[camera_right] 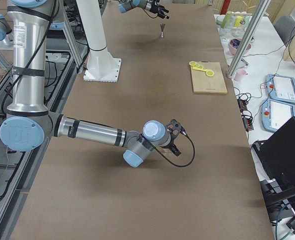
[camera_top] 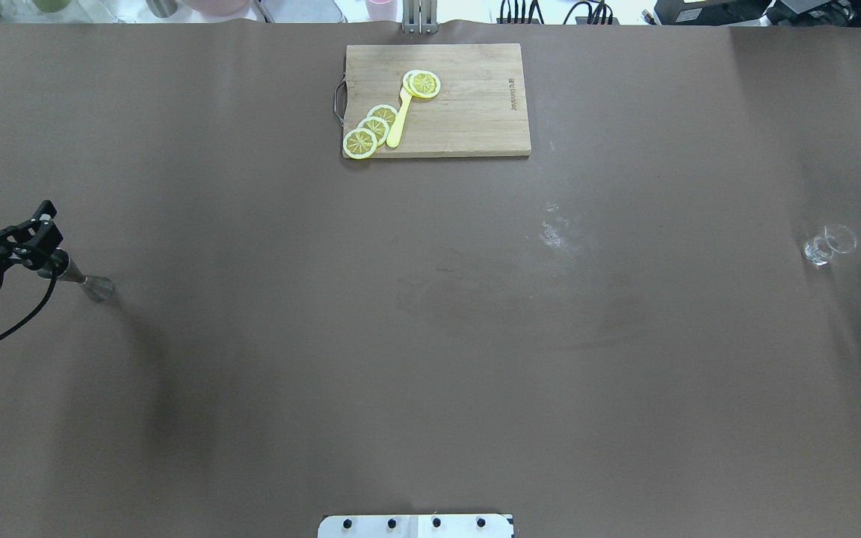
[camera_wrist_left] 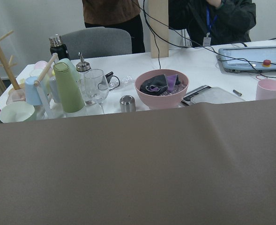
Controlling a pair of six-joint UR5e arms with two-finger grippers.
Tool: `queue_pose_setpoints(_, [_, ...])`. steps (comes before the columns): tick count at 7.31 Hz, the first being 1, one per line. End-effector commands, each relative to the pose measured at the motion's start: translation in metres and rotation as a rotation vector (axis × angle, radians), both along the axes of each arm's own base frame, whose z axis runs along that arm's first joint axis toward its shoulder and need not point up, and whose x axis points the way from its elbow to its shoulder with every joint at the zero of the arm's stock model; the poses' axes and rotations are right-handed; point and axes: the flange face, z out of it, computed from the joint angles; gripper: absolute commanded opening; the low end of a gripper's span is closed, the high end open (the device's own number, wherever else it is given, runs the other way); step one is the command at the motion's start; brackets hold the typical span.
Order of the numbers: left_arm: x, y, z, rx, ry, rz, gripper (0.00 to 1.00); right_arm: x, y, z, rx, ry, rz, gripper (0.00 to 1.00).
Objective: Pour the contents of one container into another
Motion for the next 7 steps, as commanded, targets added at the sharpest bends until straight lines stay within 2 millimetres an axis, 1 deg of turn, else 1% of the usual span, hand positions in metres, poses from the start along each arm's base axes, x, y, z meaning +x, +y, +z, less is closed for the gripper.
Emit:
queue_pose_setpoints(1, [0.016,0.014,0.016,0.044,0.017,-0.047,0.97,-0.013,0.006,-0.007,-0.033,-0.091,0.038,1.00])
queue_pose_setpoints(2, [0.028,0.023,0.014,0.060,0.036,-0.058,0.97,-0.015,0.010,0.009,-0.034,-0.087,0.042,1.00])
queue_pose_setpoints(3, [0.038,0.028,0.024,0.061,0.054,-0.071,0.97,-0.015,0.016,0.030,-0.017,-0.077,0.057,1.00])
queue_pose_setpoints(4, [0.050,0.027,0.035,0.057,0.068,-0.086,0.97,-0.016,0.012,0.037,-0.007,-0.078,0.061,1.00])
queue_pose_setpoints(5, [0.060,0.027,0.044,0.056,0.078,-0.098,0.97,-0.020,0.007,0.031,0.010,-0.080,0.060,1.00])
queue_pose_setpoints(6, [0.068,0.029,0.051,0.056,0.090,-0.104,0.97,-0.030,-0.006,0.019,0.016,-0.097,0.056,1.00])
queue_pose_setpoints(7, [0.075,0.031,0.051,0.052,0.107,-0.100,0.97,-0.047,-0.010,0.007,-0.001,-0.144,0.063,1.00])
